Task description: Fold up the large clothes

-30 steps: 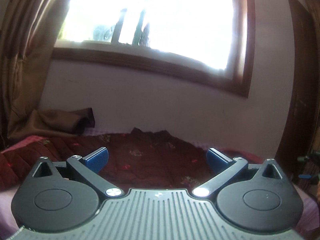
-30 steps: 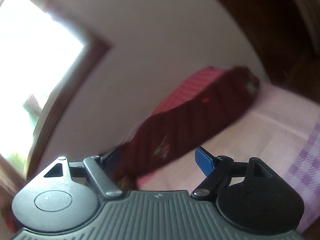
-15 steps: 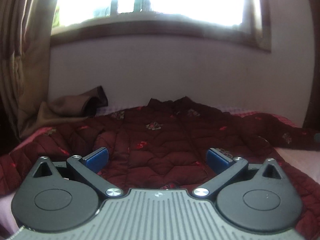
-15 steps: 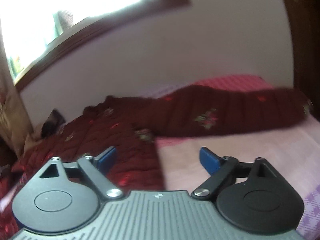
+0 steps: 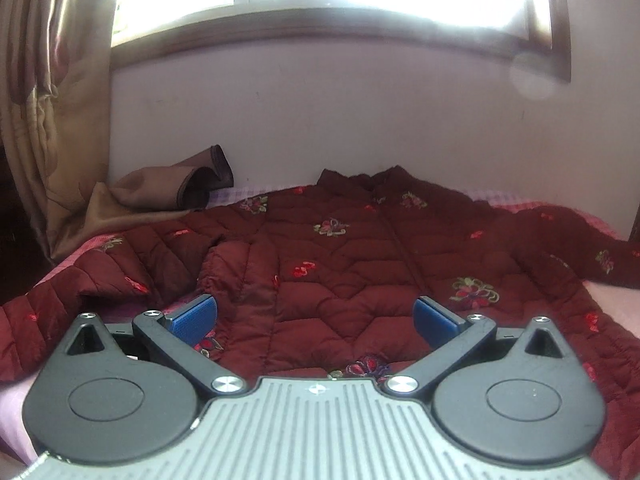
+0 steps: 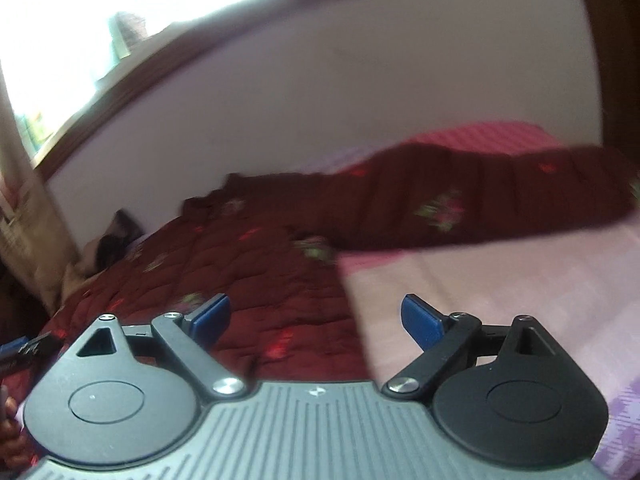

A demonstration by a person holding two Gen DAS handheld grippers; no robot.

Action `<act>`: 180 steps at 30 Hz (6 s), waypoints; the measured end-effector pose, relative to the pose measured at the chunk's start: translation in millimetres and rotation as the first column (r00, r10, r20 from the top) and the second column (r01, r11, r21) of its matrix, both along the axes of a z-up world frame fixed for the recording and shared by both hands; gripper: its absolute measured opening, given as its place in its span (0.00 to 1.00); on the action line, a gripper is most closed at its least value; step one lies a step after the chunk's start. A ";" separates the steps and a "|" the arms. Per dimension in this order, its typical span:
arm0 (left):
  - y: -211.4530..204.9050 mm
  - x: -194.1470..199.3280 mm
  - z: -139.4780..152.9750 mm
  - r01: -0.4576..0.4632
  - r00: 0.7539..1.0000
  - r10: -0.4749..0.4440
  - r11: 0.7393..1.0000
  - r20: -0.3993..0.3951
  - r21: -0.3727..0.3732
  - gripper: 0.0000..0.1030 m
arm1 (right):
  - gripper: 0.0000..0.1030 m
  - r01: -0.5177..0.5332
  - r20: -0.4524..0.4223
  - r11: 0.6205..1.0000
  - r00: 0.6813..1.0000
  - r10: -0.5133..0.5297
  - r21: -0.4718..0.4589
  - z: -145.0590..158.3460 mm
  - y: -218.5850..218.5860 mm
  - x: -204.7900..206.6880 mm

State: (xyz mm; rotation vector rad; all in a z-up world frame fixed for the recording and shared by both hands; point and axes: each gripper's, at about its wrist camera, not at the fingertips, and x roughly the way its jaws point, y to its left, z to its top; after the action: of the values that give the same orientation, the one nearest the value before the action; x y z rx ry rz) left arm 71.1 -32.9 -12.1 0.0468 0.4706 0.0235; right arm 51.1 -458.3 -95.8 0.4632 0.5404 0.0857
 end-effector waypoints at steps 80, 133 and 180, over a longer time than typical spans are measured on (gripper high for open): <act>210.4 -48.4 -33.6 -0.282 0.959 0.267 0.842 -0.099 -0.460 1.00 | 0.76 -0.501 0.147 0.851 0.840 0.522 -0.156 46.4 301.3 198.5; 90.2 131.7 147.1 -0.030 0.961 0.117 0.943 0.249 -0.331 0.02 | 0.77 -0.327 0.208 0.933 0.933 0.293 0.150 22.5 114.7 92.6; 61.3 245.0 -38.7 -0.051 0.997 0.043 0.992 -0.068 -0.112 0.26 | 0.18 -0.359 0.016 0.852 0.919 0.394 -0.380 -21.4 173.4 246.1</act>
State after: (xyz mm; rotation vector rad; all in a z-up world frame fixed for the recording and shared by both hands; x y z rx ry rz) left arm 316.1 28.4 -50.8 -0.0760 0.5378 0.0416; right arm 297.2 -284.9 -117.2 -0.0249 0.5354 0.3754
